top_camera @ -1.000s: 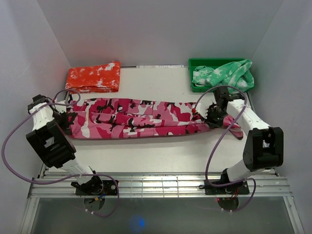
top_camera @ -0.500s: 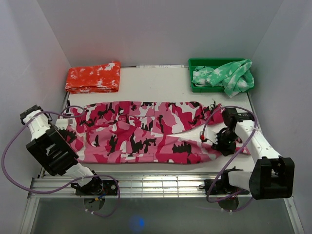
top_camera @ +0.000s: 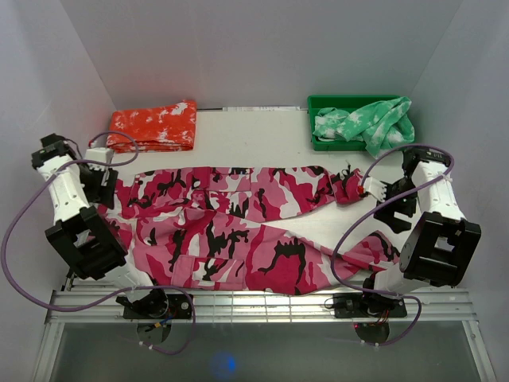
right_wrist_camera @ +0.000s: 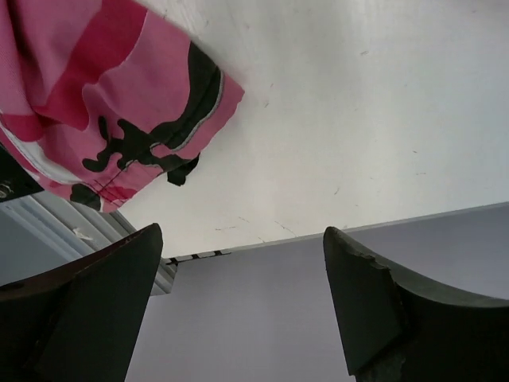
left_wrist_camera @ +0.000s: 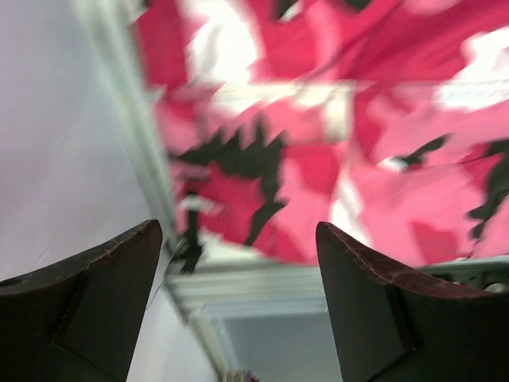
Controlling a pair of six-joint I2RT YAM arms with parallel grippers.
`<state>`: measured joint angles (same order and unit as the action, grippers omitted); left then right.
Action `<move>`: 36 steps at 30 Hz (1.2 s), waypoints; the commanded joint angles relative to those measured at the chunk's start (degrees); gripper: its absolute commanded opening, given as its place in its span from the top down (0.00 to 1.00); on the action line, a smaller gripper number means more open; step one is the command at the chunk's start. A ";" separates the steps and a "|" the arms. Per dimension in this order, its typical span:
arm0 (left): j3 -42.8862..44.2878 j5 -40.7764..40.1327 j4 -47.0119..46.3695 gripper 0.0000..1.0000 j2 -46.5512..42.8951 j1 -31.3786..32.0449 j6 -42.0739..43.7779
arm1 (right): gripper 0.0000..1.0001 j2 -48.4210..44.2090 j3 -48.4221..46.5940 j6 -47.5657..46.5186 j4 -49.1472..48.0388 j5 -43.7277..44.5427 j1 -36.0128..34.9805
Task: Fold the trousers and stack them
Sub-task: Flatten the trousers out
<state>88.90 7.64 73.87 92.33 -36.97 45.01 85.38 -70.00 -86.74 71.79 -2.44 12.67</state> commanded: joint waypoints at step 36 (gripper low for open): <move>-8.84 18.11 -11.81 0.13 4.61 28.62 -14.25 | 0.83 -6.46 30.90 -17.24 -10.10 -0.72 13.35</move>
<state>77.32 24.67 63.35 96.99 -8.58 31.38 78.06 -39.33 -106.52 61.78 -2.61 26.02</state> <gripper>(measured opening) 0.875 0.230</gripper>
